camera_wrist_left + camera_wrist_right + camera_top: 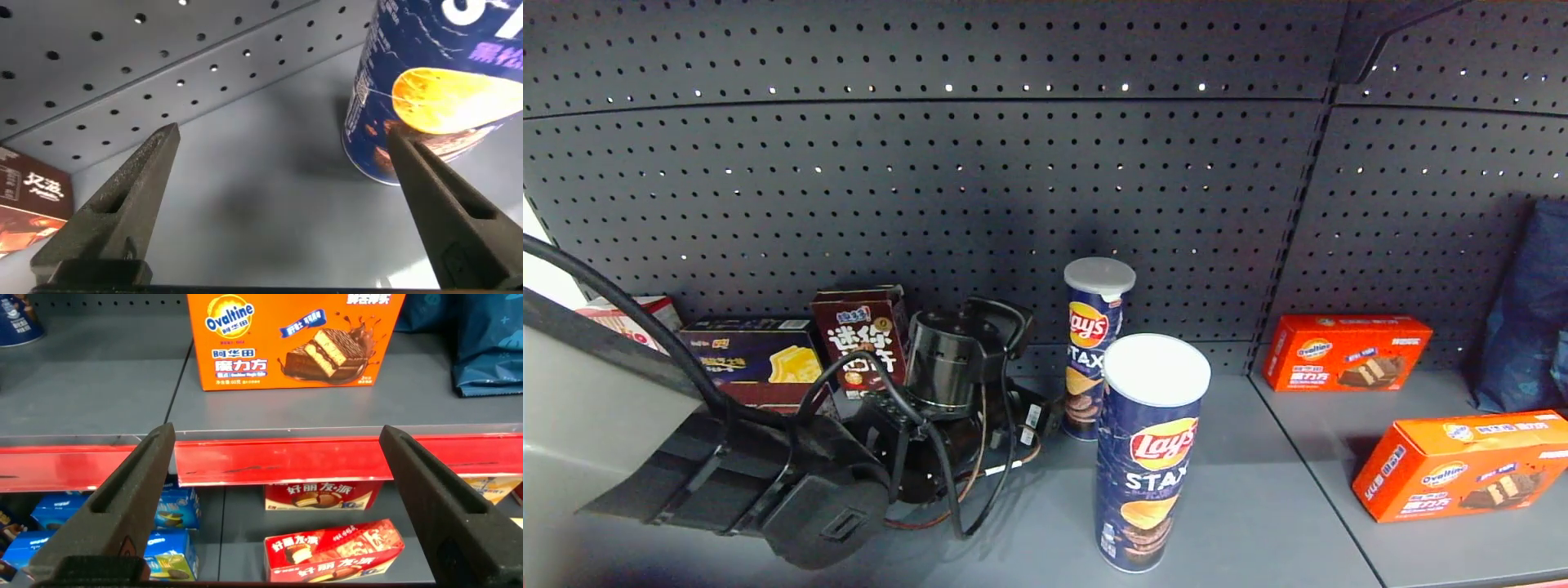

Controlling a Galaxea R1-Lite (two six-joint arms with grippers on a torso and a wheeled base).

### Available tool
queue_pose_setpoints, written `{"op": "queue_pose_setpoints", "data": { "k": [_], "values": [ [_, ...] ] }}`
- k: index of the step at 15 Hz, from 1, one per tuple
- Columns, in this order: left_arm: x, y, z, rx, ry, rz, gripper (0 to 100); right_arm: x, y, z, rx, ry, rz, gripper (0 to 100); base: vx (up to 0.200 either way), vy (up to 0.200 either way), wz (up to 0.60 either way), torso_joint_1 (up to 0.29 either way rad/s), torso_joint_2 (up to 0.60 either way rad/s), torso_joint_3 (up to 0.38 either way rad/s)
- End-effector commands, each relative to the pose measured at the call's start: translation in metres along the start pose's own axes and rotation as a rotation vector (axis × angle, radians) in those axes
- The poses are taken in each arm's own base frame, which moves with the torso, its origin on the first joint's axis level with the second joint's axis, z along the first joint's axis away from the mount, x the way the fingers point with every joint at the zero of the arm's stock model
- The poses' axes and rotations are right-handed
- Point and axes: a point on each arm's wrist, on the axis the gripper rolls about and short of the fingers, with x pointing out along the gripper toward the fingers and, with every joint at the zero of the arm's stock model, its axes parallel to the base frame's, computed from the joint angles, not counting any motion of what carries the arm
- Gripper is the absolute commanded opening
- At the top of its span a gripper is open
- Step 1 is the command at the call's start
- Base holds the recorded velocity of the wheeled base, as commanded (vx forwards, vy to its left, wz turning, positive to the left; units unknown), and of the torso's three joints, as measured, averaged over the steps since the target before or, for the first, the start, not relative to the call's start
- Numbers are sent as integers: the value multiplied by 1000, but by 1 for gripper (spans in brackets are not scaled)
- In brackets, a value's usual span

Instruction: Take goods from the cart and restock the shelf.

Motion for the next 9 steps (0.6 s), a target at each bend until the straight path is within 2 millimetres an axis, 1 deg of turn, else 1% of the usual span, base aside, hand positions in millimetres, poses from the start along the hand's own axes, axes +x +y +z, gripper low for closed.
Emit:
{"op": "queue_pose_setpoints", "data": {
  "k": [1, 3, 5, 7, 9],
  "values": [
    [-1, -4, -2, 5, 4, -9, 100, 0, 0, 0, 0, 2, 0, 100, 0, 0, 0, 0, 0, 0],
    [-5, -8, -2, 9, 4, -23, 100, 0, 0, 0, 0, 2, 0, 100, 0, 0, 0, 0, 0, 0],
    [-14, -6, 1, 6, -8, -25, 100, 0, 0, 0, 0, 2, 0, 100, 0, 0, 0, 0, 0, 0],
    [-24, -2, -3, 10, 1, -23, 100, 0, 0, 0, 0, 2, 0, 100, 0, 0, 0, 0, 0, 0],
    [-27, -1, -6, 12, 10, -31, 100, 0, 0, 0, 0, 2, 0, 100, 0, 0, 0, 0, 0, 0]
  ]
}}
